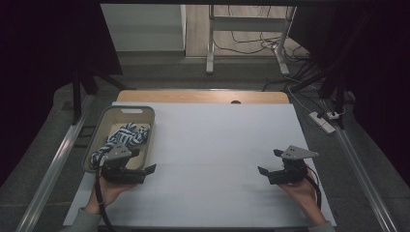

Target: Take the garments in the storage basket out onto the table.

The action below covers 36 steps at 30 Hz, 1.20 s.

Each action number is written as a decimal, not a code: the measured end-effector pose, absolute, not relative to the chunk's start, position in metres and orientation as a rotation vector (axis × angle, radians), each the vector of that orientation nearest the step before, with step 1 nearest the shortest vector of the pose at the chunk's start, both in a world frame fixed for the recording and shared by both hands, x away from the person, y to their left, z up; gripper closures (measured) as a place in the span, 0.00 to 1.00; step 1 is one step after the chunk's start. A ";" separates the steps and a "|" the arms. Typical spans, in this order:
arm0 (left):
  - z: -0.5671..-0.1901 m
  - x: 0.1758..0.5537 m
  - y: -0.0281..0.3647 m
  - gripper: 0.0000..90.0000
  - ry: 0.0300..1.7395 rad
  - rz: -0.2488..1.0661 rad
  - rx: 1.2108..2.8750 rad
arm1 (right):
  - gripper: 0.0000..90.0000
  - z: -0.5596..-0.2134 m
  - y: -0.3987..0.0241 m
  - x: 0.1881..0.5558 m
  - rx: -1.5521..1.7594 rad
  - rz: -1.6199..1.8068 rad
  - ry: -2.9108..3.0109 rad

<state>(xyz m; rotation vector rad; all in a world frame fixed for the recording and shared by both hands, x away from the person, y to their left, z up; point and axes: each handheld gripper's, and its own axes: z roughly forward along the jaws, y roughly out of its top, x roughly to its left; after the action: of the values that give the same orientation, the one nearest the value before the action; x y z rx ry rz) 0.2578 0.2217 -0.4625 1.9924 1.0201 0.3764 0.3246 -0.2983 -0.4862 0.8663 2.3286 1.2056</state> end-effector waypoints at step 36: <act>-0.442 0.272 0.220 0.17 1.006 0.389 2.002 | 0.11 -0.490 -0.296 0.325 0.856 1.179 2.355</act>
<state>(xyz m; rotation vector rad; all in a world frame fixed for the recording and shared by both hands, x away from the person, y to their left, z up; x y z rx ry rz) 0.2715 0.2196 -0.4421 2.0023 1.0062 0.3895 0.3252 -0.2962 -0.4900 0.8563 2.3553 1.1792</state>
